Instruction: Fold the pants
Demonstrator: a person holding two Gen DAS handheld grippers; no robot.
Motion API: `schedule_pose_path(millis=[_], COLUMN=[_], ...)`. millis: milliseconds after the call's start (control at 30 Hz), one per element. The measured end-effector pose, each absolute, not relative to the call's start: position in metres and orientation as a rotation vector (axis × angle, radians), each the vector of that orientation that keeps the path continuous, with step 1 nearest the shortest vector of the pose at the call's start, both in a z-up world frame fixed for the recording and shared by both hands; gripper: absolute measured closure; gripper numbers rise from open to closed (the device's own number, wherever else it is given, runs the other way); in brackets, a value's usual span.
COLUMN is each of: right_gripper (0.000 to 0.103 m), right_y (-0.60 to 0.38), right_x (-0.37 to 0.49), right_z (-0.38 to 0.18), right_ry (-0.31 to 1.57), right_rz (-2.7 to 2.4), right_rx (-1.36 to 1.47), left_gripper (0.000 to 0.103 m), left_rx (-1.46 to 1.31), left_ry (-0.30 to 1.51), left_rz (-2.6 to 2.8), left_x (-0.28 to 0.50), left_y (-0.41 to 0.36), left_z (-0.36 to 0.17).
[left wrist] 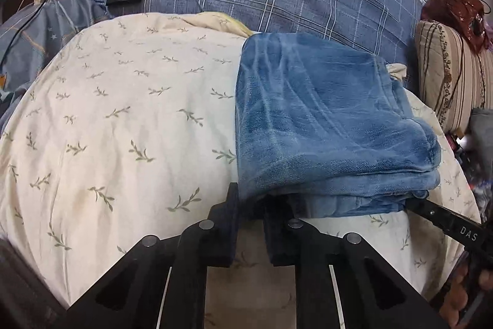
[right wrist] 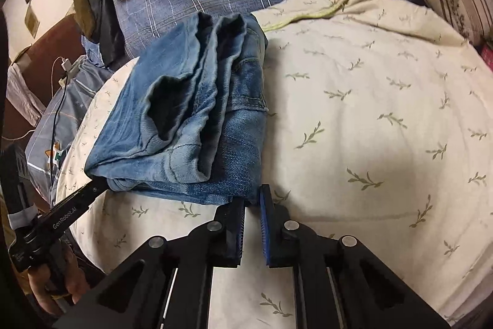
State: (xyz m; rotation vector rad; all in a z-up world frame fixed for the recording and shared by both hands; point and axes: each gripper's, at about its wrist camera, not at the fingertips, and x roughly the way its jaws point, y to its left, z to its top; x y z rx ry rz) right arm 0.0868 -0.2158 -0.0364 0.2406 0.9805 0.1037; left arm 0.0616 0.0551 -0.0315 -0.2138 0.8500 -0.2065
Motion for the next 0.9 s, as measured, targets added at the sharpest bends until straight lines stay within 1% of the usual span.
schedule_pose_path(millis=[100,133,233,400,433,500,533,567,600,633,667,733,833,900], right_gripper=[0.094,0.091,0.09,0.09,0.088,0.077,0.066,0.057,0.053,0.046,0.042,0.04,0.038,0.033], right_y=[-0.215,-0.214,-0.212,-0.211,-0.211,-0.213,-0.215,-0.22,-0.224,-0.228,-0.233,-0.238,-0.236,-0.231], right_x=[0.085,0.085,0.082,0.081,0.08,0.074,0.073,0.07,0.067,0.064,0.061,0.061,0.085,0.117], right_z=[-0.034,-0.033,-0.032,-0.03,-0.029,-0.024,-0.022,-0.017,-0.013,-0.009,-0.005,0.004,0.022,0.038], right_ry=[0.976,0.971,0.968,0.971,0.975,0.967,0.964,0.953,0.942,0.925,0.909,0.876,0.866,0.871], right_rz=[0.102,0.104,0.101,0.101,0.105,0.128,0.145,0.17,0.189,0.213,0.229,0.237,0.306,0.331], right_rx=[0.234,0.231,0.223,0.22,0.215,0.234,0.251,0.285,0.316,0.36,0.388,0.424,0.428,0.374], left_gripper=[0.089,0.089,0.082,0.076,0.074,0.072,0.07,0.068,0.066,0.061,0.055,0.05,0.049,0.047], left_rx=[-0.269,-0.284,-0.321,-0.33,-0.326,-0.334,-0.348,-0.363,-0.385,-0.398,-0.409,-0.413,-0.442,-0.448], left_ry=[0.855,0.858,0.877,0.884,0.884,0.892,0.894,0.891,0.877,0.861,0.839,0.816,0.811,0.811], left_rz=[-0.219,-0.225,-0.244,-0.26,-0.263,-0.285,-0.31,-0.331,-0.356,-0.369,-0.375,-0.36,-0.365,-0.38], left_x=[0.059,0.059,0.058,0.052,0.05,0.045,0.041,0.037,0.032,0.029,0.027,0.031,0.059,0.091], left_y=[0.062,0.063,0.071,0.072,0.072,0.074,0.076,0.078,0.082,0.087,0.092,0.099,0.106,0.105], left_z=[-0.032,-0.032,-0.032,-0.027,-0.024,-0.018,-0.014,-0.009,-0.002,0.003,0.012,0.023,0.041,0.051])
